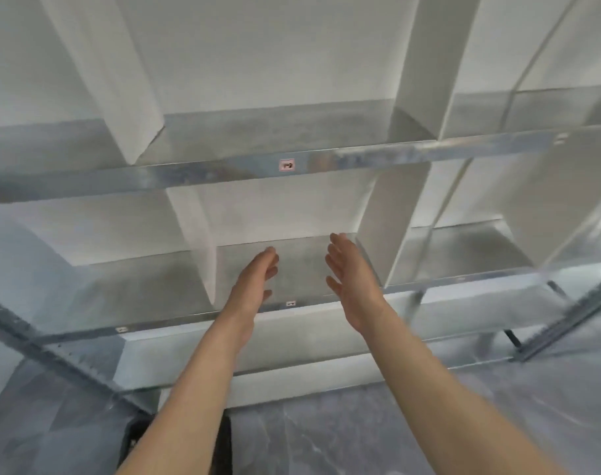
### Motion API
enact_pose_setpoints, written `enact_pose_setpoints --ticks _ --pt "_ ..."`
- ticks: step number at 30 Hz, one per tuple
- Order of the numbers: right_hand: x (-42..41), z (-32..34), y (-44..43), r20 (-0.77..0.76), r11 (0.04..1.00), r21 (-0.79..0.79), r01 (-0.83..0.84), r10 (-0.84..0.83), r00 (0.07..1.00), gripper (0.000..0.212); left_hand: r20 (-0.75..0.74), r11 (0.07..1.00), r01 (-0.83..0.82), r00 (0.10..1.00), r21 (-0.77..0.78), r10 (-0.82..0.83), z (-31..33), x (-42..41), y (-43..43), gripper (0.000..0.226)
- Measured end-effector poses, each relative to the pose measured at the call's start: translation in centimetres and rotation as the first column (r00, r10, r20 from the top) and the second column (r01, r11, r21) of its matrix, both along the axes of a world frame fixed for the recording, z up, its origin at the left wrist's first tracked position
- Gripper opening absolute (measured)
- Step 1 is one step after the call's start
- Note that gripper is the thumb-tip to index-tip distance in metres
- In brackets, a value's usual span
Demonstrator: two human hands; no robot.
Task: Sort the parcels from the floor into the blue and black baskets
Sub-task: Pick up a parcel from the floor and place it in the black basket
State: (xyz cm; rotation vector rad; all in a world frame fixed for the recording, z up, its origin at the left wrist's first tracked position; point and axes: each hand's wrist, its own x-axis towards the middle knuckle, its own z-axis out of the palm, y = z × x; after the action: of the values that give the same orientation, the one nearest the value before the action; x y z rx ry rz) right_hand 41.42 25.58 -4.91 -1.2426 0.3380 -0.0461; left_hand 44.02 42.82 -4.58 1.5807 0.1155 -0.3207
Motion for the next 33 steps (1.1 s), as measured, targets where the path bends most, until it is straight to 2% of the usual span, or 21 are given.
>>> enact_pose_setpoints --ticks 8,15,19,22,25,30,33 --pt "-9.6 1.1 -9.1 0.003 0.935 -0.024 0.353 -0.353 0.936 0.064 0.013 0.929 0.369 0.93 -0.025 -0.369 0.9 -4.3 -10.8 0.04" --pt "-19.9 -0.2 -16.2 -0.005 0.814 -0.009 0.581 -0.581 0.814 0.074 -0.003 0.79 0.613 0.79 -0.012 -0.613 0.1 -10.3 -20.7 0.035" --pt "-24.8 -1.1 -21.1 -0.021 0.739 0.021 0.674 -0.673 0.739 0.068 -0.017 0.681 0.732 0.682 0.008 -0.732 0.0 -14.2 -27.2 0.04" --pt "-28.4 -1.9 -25.7 -0.036 0.674 0.043 0.738 -0.737 0.675 0.073 -0.026 0.619 0.785 0.619 0.024 -0.785 -0.3 -17.1 -33.0 0.038" --pt "-31.9 -2.8 -31.1 -0.053 0.623 0.068 0.779 -0.778 0.626 0.068 -0.046 0.565 0.824 0.566 0.029 -0.823 -0.8 -20.2 -39.8 0.033" --pt "-38.4 -4.4 -40.4 -0.087 0.538 0.07 0.84 -0.836 0.543 0.065 -0.1 0.473 0.879 0.476 0.058 -0.874 -2.1 -26.1 -50.7 0.051" --pt "-42.2 -5.4 -45.3 -0.117 0.502 0.076 0.861 -0.853 0.508 0.066 -0.138 0.435 0.899 0.437 0.044 -0.889 -3.6 -29.6 -56.6 0.055"
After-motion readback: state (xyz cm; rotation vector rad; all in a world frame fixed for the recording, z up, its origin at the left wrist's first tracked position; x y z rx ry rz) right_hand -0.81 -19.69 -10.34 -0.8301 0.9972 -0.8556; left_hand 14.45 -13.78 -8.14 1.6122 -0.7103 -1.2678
